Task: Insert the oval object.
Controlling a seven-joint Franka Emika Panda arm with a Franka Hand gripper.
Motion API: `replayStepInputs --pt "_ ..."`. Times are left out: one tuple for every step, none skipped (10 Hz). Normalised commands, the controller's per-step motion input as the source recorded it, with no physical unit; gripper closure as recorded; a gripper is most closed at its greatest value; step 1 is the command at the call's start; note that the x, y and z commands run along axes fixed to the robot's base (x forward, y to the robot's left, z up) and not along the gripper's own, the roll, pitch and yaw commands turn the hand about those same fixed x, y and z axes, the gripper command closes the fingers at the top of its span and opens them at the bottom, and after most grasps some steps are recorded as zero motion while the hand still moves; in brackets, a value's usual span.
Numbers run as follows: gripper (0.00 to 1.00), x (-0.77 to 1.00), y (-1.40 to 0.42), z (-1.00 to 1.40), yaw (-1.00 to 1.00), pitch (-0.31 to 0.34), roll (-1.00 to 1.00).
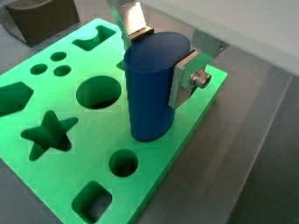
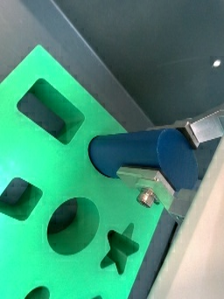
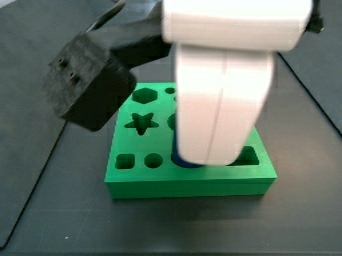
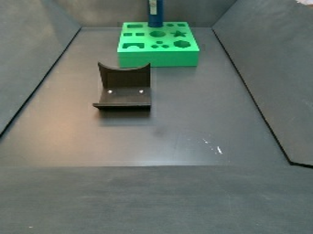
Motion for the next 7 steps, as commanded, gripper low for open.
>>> replayStepInputs --pt "1.00 -0.27 0.00 -0.31 0.00 -0.241 0.04" --pt "1.00 -0.08 0.00 -0.28 0.00 -0.133 0.02" --pt "1.00 0.00 0.00 -0.38 0.00 -0.096 0.04" --pt "1.00 0.03 0.00 -0.42 0.00 -0.049 0.01" --pt "1.00 0.18 0.00 -0.41 0.00 0.000 0.00" --pt "1.00 0.05 0.00 -0.19 -0.01 -0.010 -0.10" --pt "1.00 0.00 0.00 0.00 0.00 0.000 0.00"
